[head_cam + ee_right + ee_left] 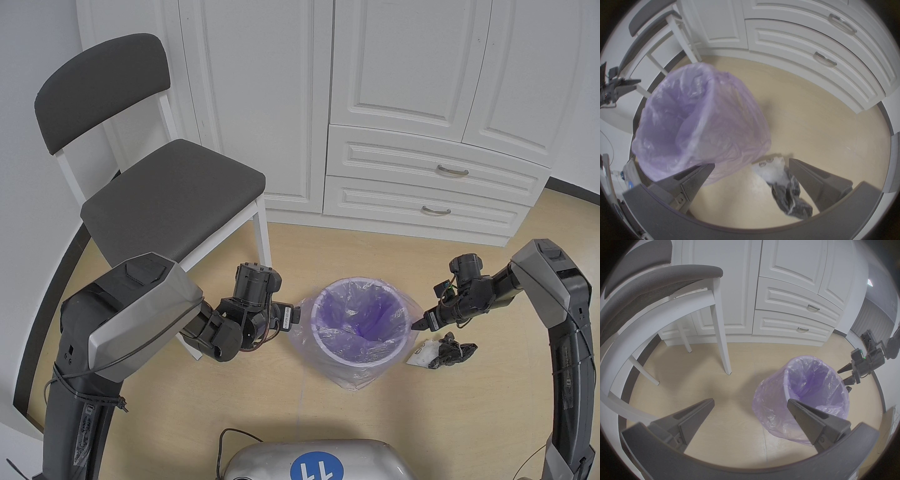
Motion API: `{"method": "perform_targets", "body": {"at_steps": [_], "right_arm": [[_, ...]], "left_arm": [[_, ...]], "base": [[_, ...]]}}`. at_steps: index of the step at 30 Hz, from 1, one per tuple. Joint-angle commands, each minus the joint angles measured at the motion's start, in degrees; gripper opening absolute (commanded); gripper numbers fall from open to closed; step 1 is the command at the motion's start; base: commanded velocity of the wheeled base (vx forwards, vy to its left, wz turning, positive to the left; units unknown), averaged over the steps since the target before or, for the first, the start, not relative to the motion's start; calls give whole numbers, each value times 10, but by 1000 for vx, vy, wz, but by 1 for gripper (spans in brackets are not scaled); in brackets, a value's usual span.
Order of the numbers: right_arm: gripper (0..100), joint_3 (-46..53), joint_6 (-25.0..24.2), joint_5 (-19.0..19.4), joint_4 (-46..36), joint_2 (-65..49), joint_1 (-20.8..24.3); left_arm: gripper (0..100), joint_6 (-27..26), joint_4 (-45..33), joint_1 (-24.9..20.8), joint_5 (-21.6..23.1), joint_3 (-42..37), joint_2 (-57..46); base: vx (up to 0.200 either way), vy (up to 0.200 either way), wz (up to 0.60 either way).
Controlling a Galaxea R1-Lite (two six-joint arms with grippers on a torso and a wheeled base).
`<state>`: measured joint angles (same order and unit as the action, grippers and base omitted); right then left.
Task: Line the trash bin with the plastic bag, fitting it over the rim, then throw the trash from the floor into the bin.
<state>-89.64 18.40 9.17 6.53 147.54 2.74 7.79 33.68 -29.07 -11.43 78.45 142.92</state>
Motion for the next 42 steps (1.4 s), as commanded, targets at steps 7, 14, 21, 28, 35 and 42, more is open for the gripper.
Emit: {"method": "perform_targets", "body": {"at_steps": [7,14,21,28,35,42], "right_arm": [[100,-243,-25,3,-105,175,9],[100,-250,-45,3,-103,187,7],[100,-152,-95,9,-95,89,-11],[100,68,-107,6,81,-21,-23],[100,144,-107,6,159,-68,-23],[100,177,-106,9,160,-127,-16]], "left_arm": [[100,3,3,3,-12,-8,2],[100,6,41,2,-12,-30,8],[100,1,38,-10,-24,-29,17],[100,-30,11,-11,-21,-5,32],[100,-35,-35,-7,3,54,72],[100,-35,-161,-2,19,234,154]], "base": [[0,0,0],[0,0,0],[0,0,0],[0,0,0],[0,0,0],[0,0,0]]}}
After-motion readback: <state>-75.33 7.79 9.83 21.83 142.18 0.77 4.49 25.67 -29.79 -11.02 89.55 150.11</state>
